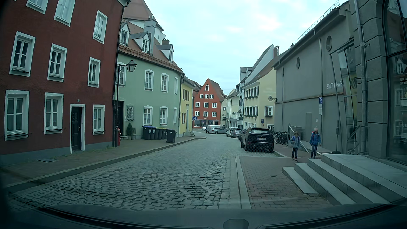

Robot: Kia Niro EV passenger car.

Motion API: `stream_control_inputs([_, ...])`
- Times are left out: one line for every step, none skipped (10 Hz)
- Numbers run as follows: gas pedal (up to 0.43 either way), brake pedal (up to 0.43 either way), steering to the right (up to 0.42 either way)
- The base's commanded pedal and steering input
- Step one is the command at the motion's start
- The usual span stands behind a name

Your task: Follow the waypoints while adhering to traffic rules and regulations

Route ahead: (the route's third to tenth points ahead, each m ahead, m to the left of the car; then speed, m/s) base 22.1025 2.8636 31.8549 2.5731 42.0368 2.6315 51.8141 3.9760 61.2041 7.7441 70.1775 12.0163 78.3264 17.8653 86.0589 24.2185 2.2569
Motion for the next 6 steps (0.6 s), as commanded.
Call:
stream_control_inputs([0.177, 0.000, -0.262])
stream_control_inputs([0.177, 0.000, -0.248])
stream_control_inputs([0.177, 0.000, -0.230])
stream_control_inputs([0.177, 0.000, -0.206])
stream_control_inputs([0.177, 0.000, -0.176])
stream_control_inputs([0.177, 0.000, -0.142])
